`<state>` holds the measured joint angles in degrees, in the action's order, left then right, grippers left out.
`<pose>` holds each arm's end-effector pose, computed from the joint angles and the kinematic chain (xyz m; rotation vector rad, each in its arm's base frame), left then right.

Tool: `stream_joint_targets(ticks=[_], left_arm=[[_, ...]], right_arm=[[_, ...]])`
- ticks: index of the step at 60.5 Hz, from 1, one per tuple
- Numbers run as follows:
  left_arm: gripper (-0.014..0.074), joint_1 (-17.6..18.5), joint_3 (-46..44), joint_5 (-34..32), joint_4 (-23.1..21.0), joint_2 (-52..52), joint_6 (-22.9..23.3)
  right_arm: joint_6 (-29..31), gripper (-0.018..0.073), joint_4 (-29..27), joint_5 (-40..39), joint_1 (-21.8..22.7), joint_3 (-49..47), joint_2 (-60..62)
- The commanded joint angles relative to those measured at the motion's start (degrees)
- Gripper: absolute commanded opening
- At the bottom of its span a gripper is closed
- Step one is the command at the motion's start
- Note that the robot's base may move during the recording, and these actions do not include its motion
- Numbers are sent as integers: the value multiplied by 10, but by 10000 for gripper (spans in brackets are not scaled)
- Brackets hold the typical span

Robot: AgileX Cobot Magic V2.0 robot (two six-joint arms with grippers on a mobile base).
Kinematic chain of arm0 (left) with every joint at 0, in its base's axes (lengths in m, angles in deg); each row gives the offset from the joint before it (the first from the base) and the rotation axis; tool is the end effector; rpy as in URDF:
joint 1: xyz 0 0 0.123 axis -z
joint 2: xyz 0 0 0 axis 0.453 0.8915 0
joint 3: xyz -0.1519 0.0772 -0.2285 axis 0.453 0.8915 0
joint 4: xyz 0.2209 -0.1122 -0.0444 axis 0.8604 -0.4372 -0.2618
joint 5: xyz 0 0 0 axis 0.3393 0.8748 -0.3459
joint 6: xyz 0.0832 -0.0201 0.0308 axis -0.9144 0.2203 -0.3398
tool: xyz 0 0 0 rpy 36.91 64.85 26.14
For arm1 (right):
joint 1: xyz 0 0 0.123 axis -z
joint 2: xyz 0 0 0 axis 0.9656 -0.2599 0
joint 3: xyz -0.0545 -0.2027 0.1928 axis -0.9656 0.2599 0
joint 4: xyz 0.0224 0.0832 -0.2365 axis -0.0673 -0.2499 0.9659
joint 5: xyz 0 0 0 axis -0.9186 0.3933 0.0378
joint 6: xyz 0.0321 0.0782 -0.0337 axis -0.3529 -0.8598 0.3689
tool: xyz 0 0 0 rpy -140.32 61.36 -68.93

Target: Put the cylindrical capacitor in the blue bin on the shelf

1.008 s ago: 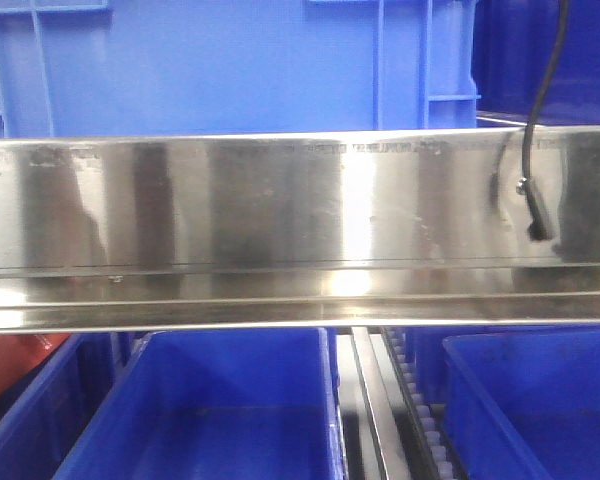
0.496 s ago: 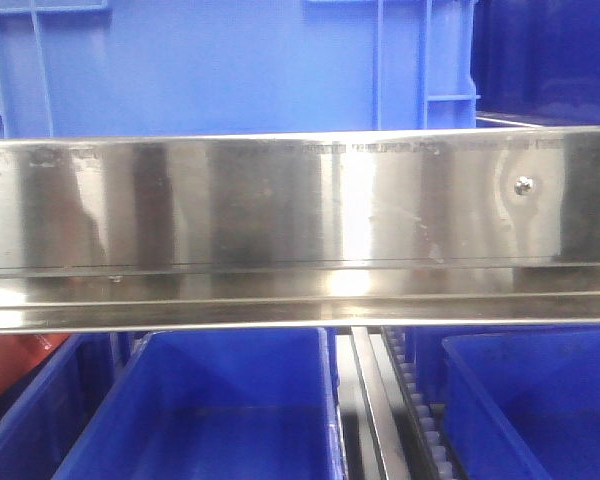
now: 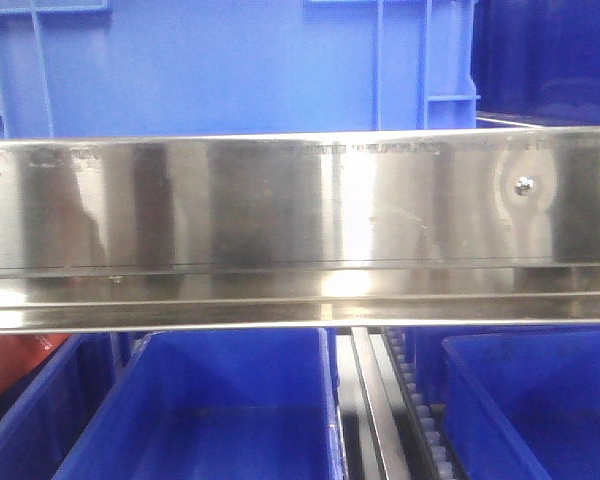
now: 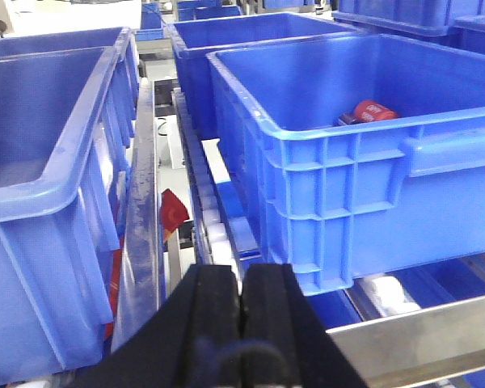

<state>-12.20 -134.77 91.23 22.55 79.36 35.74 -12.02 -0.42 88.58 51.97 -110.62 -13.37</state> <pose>0.0098 -0.0005 0.4056 0.2558 1.7911 -0.1322 0.1374 0.0669 0.4546 -0.4559 1.7424 0.3371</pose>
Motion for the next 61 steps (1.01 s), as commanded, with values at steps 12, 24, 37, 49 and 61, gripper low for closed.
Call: stream_joint_targets(ticks=[12, 24, 37, 49, 61], left_arm=[[-111, -3, 59, -29, 2, -3, 3], [-111, -3, 102, -46, 2, -3, 3], [-111, -3, 135, -64, 2, -3, 3], [-111, -3, 135, -65, 2, -3, 3], [-111, -3, 135, -68, 2, -3, 3]], right_arm=[[-2, -82, 7, -39, 25, 202, 188], [-2, -82, 7, -51, 26, 306, 313], [-2, -82, 7, -73, 26, 359, 389], [-2, -82, 7, -75, 26, 359, 391], [-2, -82, 7, -75, 26, 359, 391]])
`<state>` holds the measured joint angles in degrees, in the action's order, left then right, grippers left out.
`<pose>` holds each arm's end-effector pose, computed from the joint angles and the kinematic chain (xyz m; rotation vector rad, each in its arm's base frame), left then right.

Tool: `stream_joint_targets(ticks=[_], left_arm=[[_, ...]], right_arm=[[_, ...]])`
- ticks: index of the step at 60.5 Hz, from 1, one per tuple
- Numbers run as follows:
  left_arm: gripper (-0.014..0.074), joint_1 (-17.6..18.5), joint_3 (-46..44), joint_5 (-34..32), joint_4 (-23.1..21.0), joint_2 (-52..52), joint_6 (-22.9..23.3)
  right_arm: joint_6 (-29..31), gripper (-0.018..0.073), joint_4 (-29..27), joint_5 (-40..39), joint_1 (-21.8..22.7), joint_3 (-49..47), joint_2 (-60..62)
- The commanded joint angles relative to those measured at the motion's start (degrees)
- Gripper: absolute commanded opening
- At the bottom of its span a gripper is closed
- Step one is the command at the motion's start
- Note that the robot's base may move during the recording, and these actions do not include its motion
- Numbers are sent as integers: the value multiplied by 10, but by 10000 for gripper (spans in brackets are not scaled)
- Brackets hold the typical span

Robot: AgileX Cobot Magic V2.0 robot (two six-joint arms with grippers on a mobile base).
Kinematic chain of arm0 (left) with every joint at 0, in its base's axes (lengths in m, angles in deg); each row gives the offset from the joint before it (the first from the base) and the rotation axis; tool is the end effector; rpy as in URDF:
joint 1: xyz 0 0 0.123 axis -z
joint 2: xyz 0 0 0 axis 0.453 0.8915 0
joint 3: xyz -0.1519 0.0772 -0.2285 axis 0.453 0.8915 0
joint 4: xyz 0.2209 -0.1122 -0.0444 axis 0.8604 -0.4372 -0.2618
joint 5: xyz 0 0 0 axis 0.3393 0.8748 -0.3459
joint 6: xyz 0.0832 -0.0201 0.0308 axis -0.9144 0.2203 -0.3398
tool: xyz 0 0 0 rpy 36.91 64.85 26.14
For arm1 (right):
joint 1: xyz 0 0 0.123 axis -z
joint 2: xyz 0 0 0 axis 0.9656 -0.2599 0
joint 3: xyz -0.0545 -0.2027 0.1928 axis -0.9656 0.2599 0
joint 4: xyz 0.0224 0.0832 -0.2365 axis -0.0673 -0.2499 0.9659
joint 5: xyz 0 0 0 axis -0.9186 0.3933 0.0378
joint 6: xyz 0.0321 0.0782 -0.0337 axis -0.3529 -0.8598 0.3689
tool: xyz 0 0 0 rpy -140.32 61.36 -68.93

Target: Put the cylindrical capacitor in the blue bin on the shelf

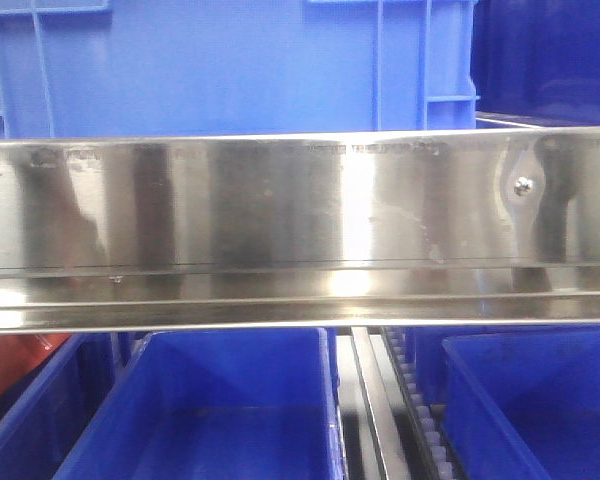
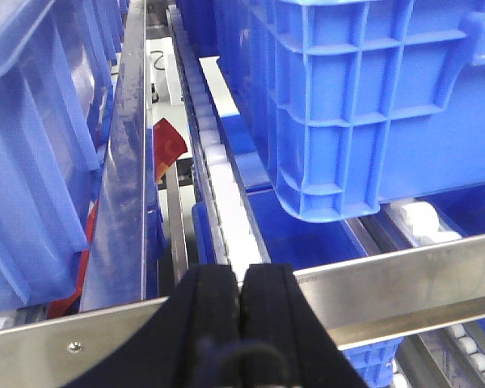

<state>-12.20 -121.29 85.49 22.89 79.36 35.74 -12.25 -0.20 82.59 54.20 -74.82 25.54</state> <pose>0.0418 -0.0086 0.3477 0.2810 1.9235 -0.1139 0.0306 0.0186 0.3281 -0.3751 1.5968 0.3129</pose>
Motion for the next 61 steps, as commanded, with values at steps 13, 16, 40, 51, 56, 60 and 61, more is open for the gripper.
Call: stream_joint_targets(ticks=[13, 16, 40, 51, 56, 60, 61], left_arm=[[-111, -3, 0, -11, -1, -3, 3], [-111, -3, 0, -11, -1, -3, 3], [-111, -75, 100, -168, -5, -71, 3], [-111, -94, 227, -250, -19, -158, 3], [-111, -94, 279, -289, -19, -182, 3], [-111, -94, 322, -339, -19, -183, 3], [-111, -94, 336, -350, -19, -183, 3]], right_arm=[[1, -82, 5, -15, 3, 1, 2], [1, -82, 5, -15, 3, 1, 2], [1, -82, 5, -15, 3, 1, 2], [1, -82, 5, -15, 3, 1, 2], [1, -82, 5, -15, 3, 1, 2], [1, -82, 5, -15, 3, 1, 2], [1, -82, 5, -15, 3, 1, 2]])
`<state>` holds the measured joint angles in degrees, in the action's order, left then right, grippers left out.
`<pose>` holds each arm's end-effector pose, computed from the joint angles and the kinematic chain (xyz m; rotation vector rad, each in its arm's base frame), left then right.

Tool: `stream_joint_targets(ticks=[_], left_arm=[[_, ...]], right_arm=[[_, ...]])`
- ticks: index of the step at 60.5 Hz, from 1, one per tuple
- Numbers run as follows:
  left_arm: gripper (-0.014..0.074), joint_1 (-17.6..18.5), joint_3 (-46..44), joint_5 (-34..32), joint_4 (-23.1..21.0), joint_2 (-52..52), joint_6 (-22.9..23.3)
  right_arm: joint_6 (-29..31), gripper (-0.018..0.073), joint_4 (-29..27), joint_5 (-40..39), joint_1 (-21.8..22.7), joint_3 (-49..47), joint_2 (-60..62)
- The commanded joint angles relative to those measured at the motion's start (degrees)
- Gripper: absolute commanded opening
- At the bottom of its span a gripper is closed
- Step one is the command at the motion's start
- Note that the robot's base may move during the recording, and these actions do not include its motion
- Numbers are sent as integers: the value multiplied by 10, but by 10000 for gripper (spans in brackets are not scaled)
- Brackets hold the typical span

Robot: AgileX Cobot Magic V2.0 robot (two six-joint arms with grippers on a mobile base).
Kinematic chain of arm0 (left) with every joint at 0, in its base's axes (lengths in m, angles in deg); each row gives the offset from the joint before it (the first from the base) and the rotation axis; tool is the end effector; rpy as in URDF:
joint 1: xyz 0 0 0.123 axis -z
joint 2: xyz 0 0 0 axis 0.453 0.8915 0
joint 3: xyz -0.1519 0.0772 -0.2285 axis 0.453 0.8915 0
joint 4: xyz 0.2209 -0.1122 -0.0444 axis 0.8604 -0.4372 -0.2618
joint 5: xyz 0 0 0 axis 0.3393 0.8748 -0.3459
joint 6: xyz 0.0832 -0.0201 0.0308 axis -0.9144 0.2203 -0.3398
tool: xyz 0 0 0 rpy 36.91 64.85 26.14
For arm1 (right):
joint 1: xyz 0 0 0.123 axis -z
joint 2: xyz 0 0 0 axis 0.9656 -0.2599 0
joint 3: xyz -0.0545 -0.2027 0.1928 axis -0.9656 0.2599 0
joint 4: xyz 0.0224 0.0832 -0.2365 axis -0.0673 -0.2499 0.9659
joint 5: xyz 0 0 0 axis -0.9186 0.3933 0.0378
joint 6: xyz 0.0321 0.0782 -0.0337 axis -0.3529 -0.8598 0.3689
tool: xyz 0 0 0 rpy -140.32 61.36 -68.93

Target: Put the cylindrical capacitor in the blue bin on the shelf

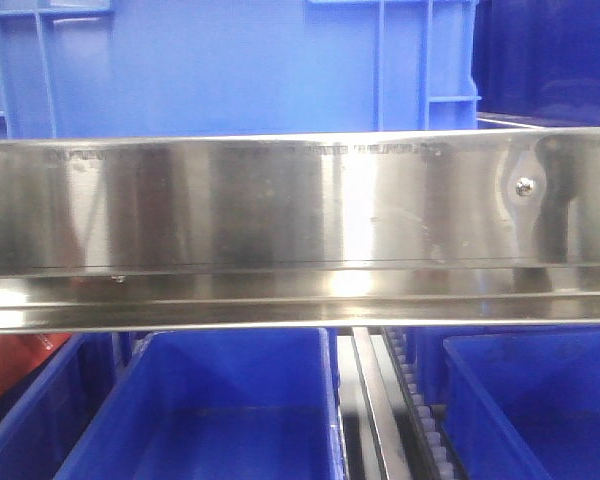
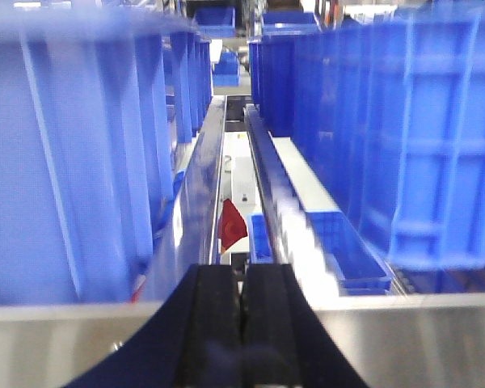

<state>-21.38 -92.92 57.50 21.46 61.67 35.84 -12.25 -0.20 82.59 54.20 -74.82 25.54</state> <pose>0.0434 -0.0039 0.2487 0.1048 1.6373 -0.0463 0.0306 0.0186 0.3281 -0.3751 1.5968 0.3129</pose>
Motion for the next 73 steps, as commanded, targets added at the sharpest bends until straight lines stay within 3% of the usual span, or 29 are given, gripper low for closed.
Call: stream_joint_targets(ticks=[1, 10, 13, 68, 73], left_arm=[[-111, -2, 61, -83, -5, -6, 2], [-111, -2, 117, -206, -5, -6, 2], [-111, -2, 117, -175, -8, -6, 2], [-111, -3, 117, -197, -8, -6, 2], [-111, -3, 117, -197, -8, -6, 2]], right_arm=[[1, -82, 5, -15, 3, 1, 2], [1, -82, 5, -15, 3, 1, 2], [1, -82, 5, -16, 3, 1, 2], [1, -82, 5, -16, 3, 1, 2], [1, -82, 11, -27, 22, 7, 3]])
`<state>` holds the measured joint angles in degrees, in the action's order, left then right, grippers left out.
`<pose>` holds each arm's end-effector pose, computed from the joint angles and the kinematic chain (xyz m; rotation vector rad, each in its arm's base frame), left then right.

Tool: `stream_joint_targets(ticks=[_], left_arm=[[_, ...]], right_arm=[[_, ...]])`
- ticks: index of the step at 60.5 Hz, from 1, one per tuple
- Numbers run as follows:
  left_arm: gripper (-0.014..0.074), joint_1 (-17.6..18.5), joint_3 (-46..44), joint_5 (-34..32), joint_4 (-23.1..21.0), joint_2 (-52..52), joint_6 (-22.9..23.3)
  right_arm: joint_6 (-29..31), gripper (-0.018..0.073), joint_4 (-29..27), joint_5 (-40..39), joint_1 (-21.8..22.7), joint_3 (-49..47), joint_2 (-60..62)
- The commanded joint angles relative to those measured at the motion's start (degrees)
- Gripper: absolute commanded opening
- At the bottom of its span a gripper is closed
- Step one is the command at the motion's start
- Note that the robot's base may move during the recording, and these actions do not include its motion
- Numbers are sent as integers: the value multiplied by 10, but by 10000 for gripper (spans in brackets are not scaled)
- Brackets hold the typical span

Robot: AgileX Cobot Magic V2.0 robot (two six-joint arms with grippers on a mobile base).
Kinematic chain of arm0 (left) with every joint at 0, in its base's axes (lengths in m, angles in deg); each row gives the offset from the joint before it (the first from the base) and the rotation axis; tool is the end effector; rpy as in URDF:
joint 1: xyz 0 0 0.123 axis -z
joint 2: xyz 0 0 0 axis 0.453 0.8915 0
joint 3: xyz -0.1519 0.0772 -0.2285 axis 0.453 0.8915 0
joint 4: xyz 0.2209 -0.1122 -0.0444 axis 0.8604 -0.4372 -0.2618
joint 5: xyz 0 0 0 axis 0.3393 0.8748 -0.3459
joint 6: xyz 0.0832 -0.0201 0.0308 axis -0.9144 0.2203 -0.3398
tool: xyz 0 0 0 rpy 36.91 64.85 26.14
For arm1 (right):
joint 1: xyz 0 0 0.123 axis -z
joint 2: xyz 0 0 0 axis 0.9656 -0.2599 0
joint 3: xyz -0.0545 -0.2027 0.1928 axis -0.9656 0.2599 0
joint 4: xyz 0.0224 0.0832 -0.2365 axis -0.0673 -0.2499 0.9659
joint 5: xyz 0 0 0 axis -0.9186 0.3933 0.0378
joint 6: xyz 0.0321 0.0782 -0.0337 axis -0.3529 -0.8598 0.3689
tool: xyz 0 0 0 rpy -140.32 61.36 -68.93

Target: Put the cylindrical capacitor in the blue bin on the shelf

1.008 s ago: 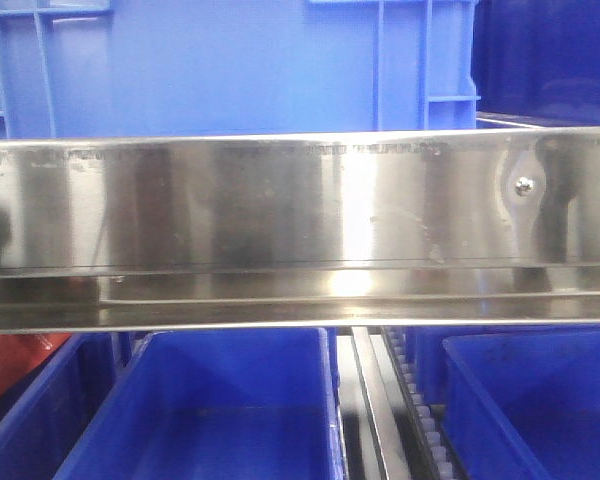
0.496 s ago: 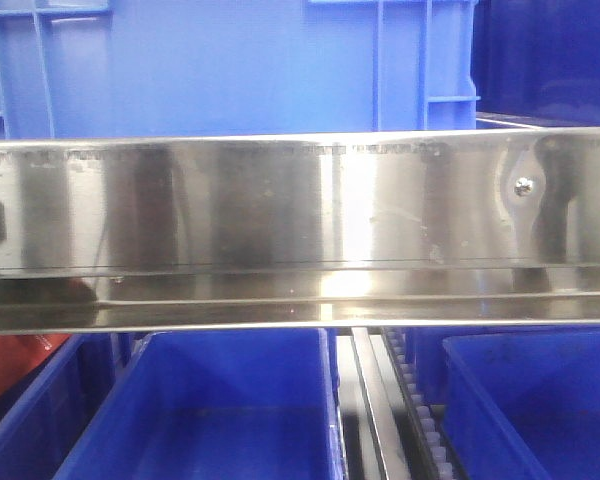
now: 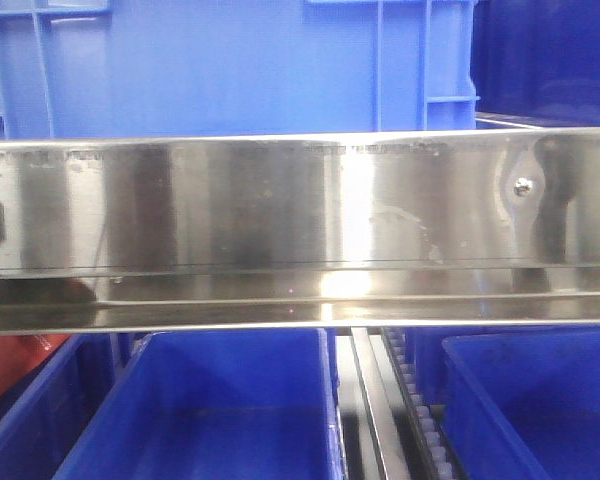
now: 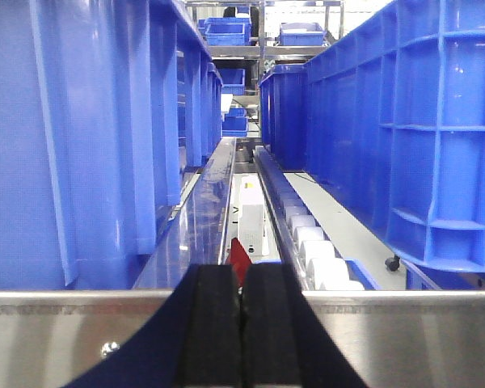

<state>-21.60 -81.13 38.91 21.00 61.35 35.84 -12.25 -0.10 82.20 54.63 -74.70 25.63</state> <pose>0.0565 -0.0052 0.2099 0.0902 1.5138 -0.0538 0.0308 0.0182 0.3281 -0.3675 1.5918 0.3053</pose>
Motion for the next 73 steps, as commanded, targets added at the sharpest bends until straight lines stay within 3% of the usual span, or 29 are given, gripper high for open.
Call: stream_joint_targets(ticks=[1, 17, 27, 41, 73], left_arm=[[-111, -1, -1, -11, -3, -3, 2], [-111, -1, -1, -11, -3, -3, 2], [-111, -1, -1, -11, -3, -3, 2], [-111, -1, -1, -11, -3, -3, 2], [-111, -1, -1, -11, -3, -3, 2]], right_arm=[[1, -82, 10, -29, 23, 8, 2], [-20, -82, 12, -148, 154, 103, 18], [-41, -82, 15, -167, 196, 185, 60], [-41, -82, 26, -238, 198, 295, 92], [-41, -82, 27, -227, 198, 295, 92]])
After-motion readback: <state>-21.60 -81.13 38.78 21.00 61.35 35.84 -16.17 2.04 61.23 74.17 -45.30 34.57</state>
